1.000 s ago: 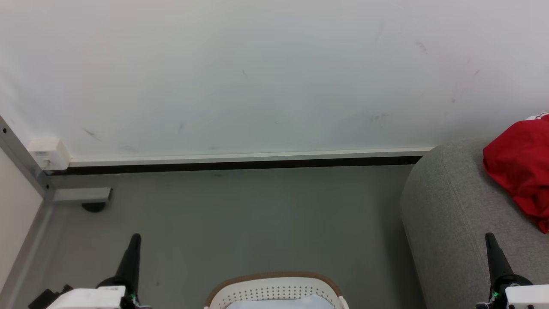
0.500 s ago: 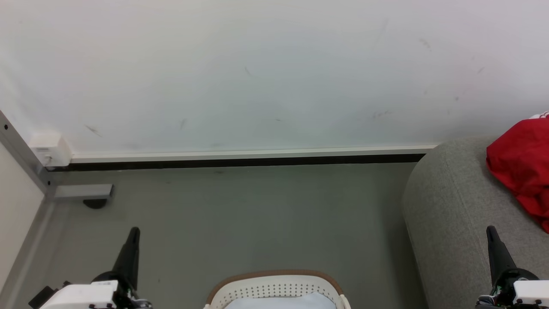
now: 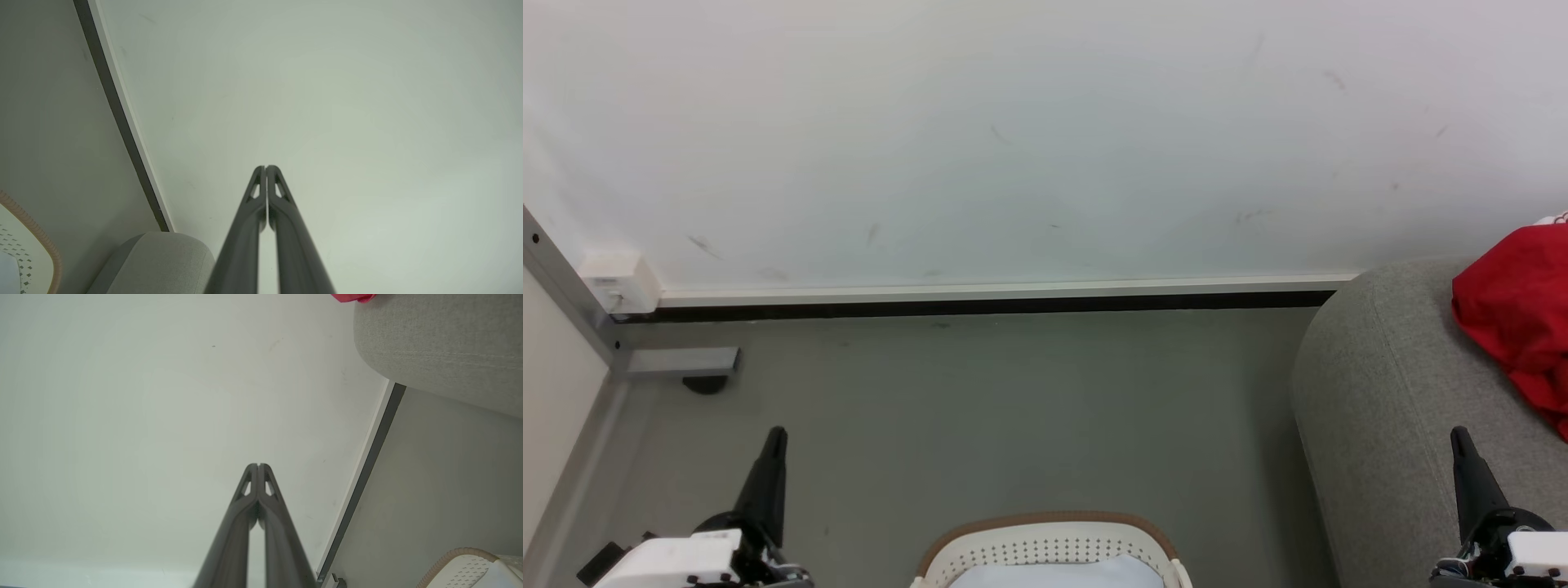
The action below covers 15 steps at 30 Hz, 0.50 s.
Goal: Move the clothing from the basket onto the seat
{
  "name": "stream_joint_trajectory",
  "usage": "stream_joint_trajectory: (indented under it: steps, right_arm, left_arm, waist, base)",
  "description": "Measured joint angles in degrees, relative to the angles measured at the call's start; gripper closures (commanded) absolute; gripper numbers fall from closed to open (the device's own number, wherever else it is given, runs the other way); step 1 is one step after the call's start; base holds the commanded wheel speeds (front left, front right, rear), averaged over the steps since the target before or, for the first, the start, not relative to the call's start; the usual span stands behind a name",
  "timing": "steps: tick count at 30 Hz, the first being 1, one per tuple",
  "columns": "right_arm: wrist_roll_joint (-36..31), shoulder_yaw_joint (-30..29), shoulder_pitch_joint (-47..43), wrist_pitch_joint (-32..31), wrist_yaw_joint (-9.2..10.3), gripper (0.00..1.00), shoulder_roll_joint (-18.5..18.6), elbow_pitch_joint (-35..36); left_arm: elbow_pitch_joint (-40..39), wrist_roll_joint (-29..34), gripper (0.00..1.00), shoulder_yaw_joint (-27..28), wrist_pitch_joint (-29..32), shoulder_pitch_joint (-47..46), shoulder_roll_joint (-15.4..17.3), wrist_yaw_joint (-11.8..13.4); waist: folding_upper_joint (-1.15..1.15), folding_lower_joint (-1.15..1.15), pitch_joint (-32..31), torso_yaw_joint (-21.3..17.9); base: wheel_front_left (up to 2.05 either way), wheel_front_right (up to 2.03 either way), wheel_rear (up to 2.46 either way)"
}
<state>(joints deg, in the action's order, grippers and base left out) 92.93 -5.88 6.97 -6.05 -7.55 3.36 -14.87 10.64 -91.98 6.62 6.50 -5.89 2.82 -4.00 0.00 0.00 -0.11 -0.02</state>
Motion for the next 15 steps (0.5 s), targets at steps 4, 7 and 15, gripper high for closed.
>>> stream_joint_trajectory:
  steps: [4,7,15]
  right_arm:
    - [0.0,0.0,0.0,0.0,0.0,1.0,0.0,0.0]
    - [0.0,0.1,0.0,0.0,0.0,1.0,0.1,0.0]
    - [0.1,0.1,0.0,0.1,0.0,1.0,0.2,0.0]
  left_arm:
    - [0.0,0.0,1.0,0.0,0.0,0.0,0.0,0.0]
    - [0.0,0.0,1.0,0.0,0.0,0.0,0.0,0.0]
    - [0.0,0.0,1.0,0.0,0.0,0.0,0.0,0.0]
  waist:
    - [0.0,0.0,0.0,0.0]
    - [0.0,0.0,0.0,0.0]
    - [0.0,0.0,0.0,0.0]
  base:
    - [0.0,0.0,0.0]
    - [0.0,0.0,0.0]
    - [0.0,0.0,0.0]
